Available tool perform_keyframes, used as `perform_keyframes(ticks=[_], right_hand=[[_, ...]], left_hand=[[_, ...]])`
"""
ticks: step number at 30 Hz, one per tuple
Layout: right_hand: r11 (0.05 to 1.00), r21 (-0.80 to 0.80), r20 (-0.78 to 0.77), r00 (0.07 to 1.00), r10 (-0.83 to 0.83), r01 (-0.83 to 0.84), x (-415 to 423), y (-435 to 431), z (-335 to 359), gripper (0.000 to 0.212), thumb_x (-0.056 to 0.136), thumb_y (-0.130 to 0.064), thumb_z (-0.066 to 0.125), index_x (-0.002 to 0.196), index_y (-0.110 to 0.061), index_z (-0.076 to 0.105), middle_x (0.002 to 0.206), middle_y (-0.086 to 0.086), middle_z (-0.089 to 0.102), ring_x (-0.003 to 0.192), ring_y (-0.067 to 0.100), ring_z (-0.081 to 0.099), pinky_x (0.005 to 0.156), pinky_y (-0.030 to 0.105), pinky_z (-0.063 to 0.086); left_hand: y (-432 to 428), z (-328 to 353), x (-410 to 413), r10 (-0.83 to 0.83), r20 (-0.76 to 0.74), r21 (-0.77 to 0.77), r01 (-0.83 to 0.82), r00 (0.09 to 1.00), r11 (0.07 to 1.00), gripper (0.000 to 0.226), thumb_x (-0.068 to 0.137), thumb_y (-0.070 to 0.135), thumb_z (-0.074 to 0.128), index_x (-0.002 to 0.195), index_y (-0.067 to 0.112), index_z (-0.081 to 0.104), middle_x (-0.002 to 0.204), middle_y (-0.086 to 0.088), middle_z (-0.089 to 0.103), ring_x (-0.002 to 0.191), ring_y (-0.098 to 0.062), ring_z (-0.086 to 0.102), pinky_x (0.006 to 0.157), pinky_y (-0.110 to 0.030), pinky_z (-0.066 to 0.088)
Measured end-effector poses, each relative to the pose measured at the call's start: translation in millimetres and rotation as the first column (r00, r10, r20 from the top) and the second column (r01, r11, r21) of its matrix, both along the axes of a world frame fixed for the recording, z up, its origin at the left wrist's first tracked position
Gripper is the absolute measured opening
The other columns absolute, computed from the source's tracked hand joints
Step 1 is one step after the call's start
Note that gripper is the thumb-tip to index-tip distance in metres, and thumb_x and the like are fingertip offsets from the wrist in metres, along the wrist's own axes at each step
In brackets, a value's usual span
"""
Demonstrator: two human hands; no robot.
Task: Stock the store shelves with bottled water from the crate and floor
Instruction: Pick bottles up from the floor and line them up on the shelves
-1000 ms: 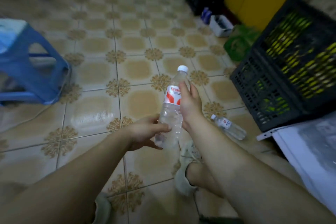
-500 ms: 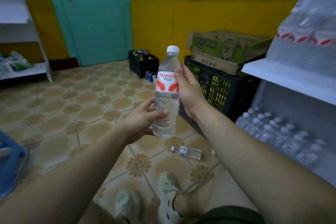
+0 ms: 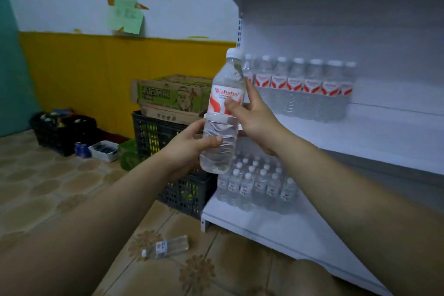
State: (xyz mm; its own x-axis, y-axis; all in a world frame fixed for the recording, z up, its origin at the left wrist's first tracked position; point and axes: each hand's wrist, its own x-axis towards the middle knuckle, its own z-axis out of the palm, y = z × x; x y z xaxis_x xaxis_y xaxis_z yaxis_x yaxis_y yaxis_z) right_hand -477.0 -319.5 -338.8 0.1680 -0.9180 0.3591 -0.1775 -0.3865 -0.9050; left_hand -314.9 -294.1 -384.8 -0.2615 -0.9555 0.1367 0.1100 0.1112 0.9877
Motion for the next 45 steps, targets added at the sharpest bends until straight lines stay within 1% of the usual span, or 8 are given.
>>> perform_keyframes(ticks=[7,13,16,19,26,30,35,45], right_hand=[[0.975,0.106,-0.014,0.981,-0.193,0.194,-91,-9,9,0.063,0.091,-0.018,0.066,0.143,-0.034,0.032,0.109,0.002,0.067,0.093,0.021,0.069,0.06,0.037,0.059],[0.896,0.034,-0.005,0.897,-0.443,0.443,-172,-38,15,0.066,0.09,-0.013,0.067,0.143,-0.033,0.032,0.128,0.003,0.06,0.111,0.024,0.062,0.09,0.054,0.054],[0.832,0.022,-0.012,0.832,-0.554,0.554,-216,-58,12,0.071,0.09,-0.013,0.067,0.145,-0.035,0.028,0.135,0.0,0.055,0.119,0.023,0.056,0.098,0.055,0.048],[0.795,0.044,-0.013,0.796,-0.605,0.605,-260,-80,3,0.074,0.091,-0.01,0.066,0.147,-0.034,0.026,0.135,0.001,0.054,0.118,0.021,0.055,0.1,0.051,0.048],[0.776,0.068,-0.025,0.778,-0.627,0.627,-331,-142,-9,0.076,0.091,-0.013,0.066,0.149,-0.035,0.022,0.126,-0.003,0.054,0.117,0.02,0.053,0.102,0.053,0.045],[0.79,0.053,-0.046,0.791,-0.609,0.611,-345,-156,-16,0.075,0.094,-0.019,0.062,0.151,-0.036,0.016,0.141,-0.002,0.047,0.129,0.022,0.047,0.108,0.05,0.039],[0.782,0.001,-0.163,0.772,-0.614,0.623,-347,-159,-36,0.079,0.09,-0.016,0.068,0.148,-0.031,0.018,0.13,-0.01,0.048,0.116,0.014,0.047,0.097,0.033,0.038],[0.78,-0.033,-0.23,0.754,-0.615,0.625,-373,-218,-52,0.074,0.096,-0.018,0.058,0.152,-0.028,0.012,0.148,-0.003,0.041,0.134,0.021,0.041,0.104,0.034,0.033]], left_hand=[[-66,14,-90,-0.208,0.054,-0.028,0.209,0.977,0.977,0.043,0.088,0.007,0.063,0.124,0.028,0.054,0.106,-0.011,0.071,0.094,-0.03,0.069,0.076,-0.044,0.055],[-124,23,-181,-0.243,0.321,-0.104,0.289,0.915,0.952,0.042,0.088,0.02,0.068,0.124,0.033,0.05,0.11,0.001,0.068,0.1,-0.017,0.065,0.085,-0.039,0.055],[-158,16,-216,-0.149,0.612,-0.165,0.31,0.776,0.936,0.051,0.088,0.036,0.066,0.135,0.027,0.048,0.12,0.002,0.064,0.105,-0.017,0.06,0.085,-0.03,0.048],[-190,1,-241,0.019,0.842,-0.25,0.358,0.54,0.899,0.055,0.091,0.047,0.057,0.139,0.021,0.047,0.137,-0.005,0.053,0.12,-0.022,0.053,0.097,-0.03,0.039],[-256,-26,-289,0.195,0.945,-0.276,0.319,0.262,0.907,0.064,0.089,0.071,0.029,0.136,0.031,0.049,0.147,0.001,0.043,0.132,-0.028,0.04,0.111,-0.061,0.02],[-271,-36,-301,0.255,0.959,-0.284,0.378,0.124,0.881,0.069,0.09,0.071,0.019,0.148,0.034,0.027,0.159,0.004,0.021,0.146,-0.026,0.018,0.112,-0.066,0.005],[-273,-44,-301,0.286,0.951,-0.309,0.39,0.117,0.867,0.07,0.09,0.071,0.015,0.15,0.036,0.018,0.161,0.006,0.013,0.147,-0.023,0.012,0.114,-0.063,0.008],[-274,-47,-301,0.327,0.935,-0.354,0.389,0.135,0.851,0.067,0.09,0.07,0.016,0.149,0.037,0.021,0.159,0.008,0.017,0.146,-0.021,0.017,0.115,-0.059,0.011]])
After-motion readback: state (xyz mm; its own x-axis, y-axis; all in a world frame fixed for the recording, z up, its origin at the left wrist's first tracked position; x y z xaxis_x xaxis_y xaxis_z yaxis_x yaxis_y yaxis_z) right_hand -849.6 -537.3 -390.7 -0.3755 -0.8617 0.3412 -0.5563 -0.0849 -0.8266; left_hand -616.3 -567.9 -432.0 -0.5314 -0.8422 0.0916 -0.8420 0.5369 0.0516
